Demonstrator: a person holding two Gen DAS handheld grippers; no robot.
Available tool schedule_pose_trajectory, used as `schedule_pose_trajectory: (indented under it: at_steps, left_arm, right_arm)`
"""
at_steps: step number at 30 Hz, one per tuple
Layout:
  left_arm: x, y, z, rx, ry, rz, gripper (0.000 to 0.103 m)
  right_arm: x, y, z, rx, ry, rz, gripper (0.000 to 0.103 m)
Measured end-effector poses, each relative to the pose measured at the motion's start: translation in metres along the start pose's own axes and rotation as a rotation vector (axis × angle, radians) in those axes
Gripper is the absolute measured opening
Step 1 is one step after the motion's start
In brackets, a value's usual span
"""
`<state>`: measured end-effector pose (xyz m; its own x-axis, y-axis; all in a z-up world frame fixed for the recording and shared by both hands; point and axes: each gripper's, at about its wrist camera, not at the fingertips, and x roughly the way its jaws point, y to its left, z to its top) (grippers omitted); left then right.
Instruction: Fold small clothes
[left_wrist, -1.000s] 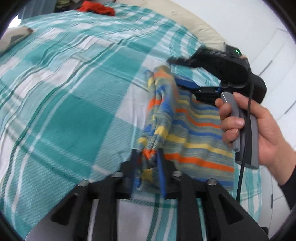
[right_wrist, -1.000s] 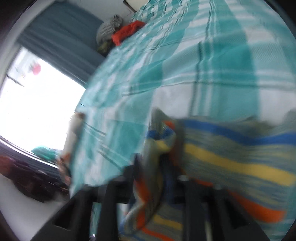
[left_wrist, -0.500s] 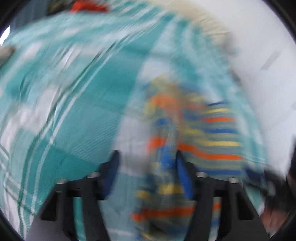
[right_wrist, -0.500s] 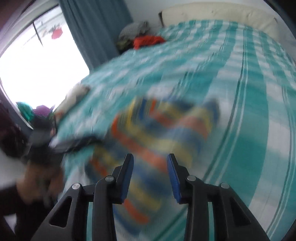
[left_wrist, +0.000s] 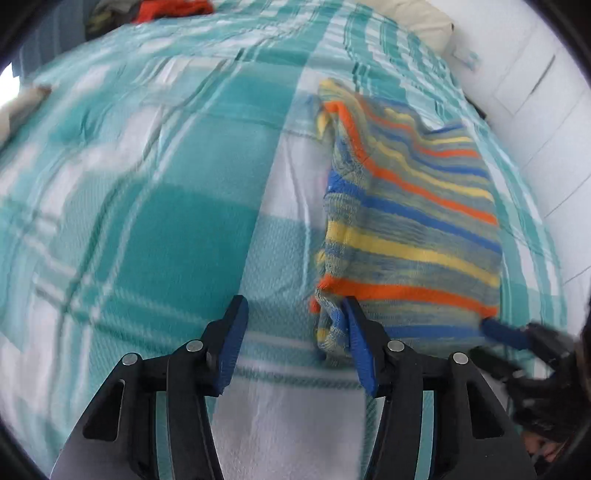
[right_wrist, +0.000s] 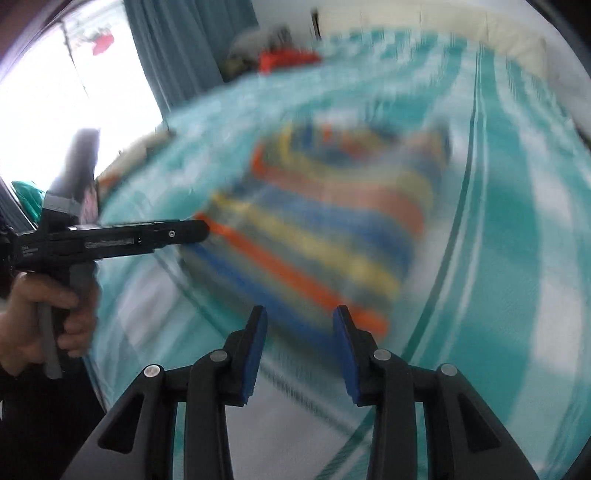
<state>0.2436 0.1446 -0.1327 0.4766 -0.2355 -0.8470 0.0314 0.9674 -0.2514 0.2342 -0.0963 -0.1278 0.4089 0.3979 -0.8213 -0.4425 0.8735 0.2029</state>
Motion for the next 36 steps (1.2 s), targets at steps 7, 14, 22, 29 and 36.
schedule_pose_trajectory:
  at_steps: [7, 14, 22, 29, 36]
  left_arm:
    - [-0.042, -0.008, -0.024, 0.005, -0.024, 0.036, 0.072]
    - [-0.053, -0.004, -0.067, -0.023, -0.049, 0.059, 0.086]
    - [-0.06, -0.018, -0.071, 0.015, -0.078, 0.093, 0.088]
    - [-0.06, -0.02, -0.071, 0.023, -0.073, 0.121, 0.088]
    - [-0.06, -0.015, -0.069, 0.027, -0.077, 0.151, 0.088]
  right_arm:
    - [-0.021, 0.014, -0.025, 0.03, -0.036, -0.085, 0.048]
    - [-0.074, 0.014, -0.082, 0.141, -0.156, -0.184, 0.077]
    - [-0.095, -0.015, -0.144, 0.312, -0.175, -0.281, 0.078]
    - [-0.087, -0.012, -0.147, 0.297, -0.172, -0.294, 0.083]
    - [-0.081, -0.006, -0.153, 0.259, -0.18, -0.327, 0.088]
